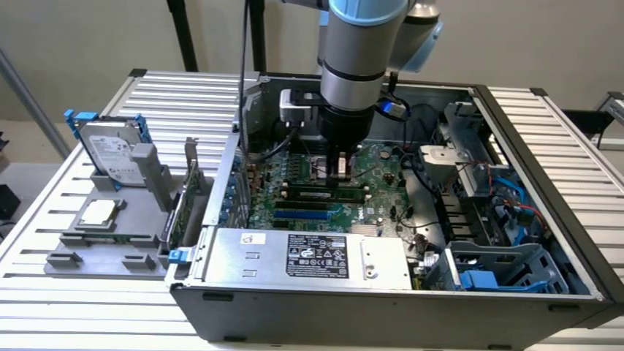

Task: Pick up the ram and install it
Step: 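Press down the ram until it locks into place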

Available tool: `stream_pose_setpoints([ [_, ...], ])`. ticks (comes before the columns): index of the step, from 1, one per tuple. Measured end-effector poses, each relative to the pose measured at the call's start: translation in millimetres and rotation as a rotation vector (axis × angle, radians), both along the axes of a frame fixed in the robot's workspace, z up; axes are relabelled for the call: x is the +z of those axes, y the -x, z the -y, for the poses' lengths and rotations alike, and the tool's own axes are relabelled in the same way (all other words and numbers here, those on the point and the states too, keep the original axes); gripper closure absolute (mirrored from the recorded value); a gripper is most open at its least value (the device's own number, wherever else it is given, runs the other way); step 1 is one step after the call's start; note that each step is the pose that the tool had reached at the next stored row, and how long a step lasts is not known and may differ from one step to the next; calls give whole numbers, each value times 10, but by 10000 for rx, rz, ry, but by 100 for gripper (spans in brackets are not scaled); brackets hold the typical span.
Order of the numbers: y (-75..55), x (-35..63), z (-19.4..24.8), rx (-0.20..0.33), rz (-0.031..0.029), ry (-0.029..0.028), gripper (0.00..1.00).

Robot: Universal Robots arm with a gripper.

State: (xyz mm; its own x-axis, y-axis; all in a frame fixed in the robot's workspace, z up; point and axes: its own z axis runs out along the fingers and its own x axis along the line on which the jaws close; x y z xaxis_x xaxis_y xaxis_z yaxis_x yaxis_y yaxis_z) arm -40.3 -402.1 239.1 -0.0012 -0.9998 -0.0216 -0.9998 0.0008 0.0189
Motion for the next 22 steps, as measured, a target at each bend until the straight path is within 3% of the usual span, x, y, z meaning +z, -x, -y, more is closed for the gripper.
stream_pose_setpoints([
  [15, 45, -124, -1, 1, 0, 8, 89],
  [17, 46, -97, -4, -1, -2, -20, 89],
  [22, 46, 88, -2, 0, -49, -2, 89],
])
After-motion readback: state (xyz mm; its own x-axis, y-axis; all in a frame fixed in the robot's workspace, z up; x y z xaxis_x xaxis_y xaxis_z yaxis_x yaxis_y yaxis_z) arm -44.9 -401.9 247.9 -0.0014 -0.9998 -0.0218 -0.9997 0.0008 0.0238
